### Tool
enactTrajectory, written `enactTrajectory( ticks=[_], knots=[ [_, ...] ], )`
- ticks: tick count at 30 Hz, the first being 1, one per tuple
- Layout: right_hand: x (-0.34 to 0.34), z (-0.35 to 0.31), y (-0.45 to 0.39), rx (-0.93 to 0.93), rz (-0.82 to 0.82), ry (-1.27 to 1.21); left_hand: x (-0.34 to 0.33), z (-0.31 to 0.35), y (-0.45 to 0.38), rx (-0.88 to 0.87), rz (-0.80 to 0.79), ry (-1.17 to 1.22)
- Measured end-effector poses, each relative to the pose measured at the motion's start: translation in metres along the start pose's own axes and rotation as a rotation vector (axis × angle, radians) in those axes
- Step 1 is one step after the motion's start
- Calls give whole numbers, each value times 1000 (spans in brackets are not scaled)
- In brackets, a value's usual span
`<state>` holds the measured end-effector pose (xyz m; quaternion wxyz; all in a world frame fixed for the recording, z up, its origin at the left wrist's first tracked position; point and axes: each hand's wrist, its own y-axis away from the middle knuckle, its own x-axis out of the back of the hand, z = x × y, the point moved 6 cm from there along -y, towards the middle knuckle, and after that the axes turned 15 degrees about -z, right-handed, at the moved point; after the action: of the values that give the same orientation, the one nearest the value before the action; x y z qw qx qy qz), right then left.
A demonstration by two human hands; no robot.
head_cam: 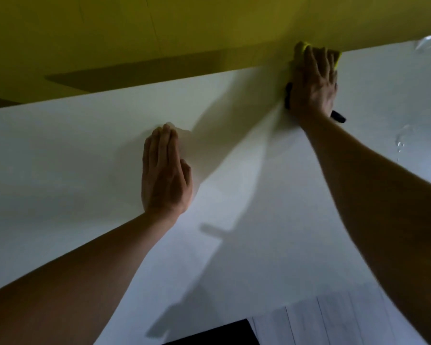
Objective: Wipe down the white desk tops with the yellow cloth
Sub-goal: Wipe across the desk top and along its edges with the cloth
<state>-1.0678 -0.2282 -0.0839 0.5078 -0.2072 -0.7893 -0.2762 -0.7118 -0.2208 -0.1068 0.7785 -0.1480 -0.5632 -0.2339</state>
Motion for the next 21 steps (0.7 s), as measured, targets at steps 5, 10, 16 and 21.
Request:
enactTrajectory(
  ticks=[5, 10, 16, 21],
  knots=[
    [-63, -120, 90, 374, -23, 6, 0, -2, 1, 4, 25, -1],
    [-80, -131, 136, 546, -75, 17, -1, -4, 3, -12, 34, 0],
    [-31, 13, 107, 162, 3, -35, 0, -3, 3, -12, 6, -3],
    [-32, 20, 137, 115, 11, -89, 1, -3, 6, -9, -11, -61]
  ],
)
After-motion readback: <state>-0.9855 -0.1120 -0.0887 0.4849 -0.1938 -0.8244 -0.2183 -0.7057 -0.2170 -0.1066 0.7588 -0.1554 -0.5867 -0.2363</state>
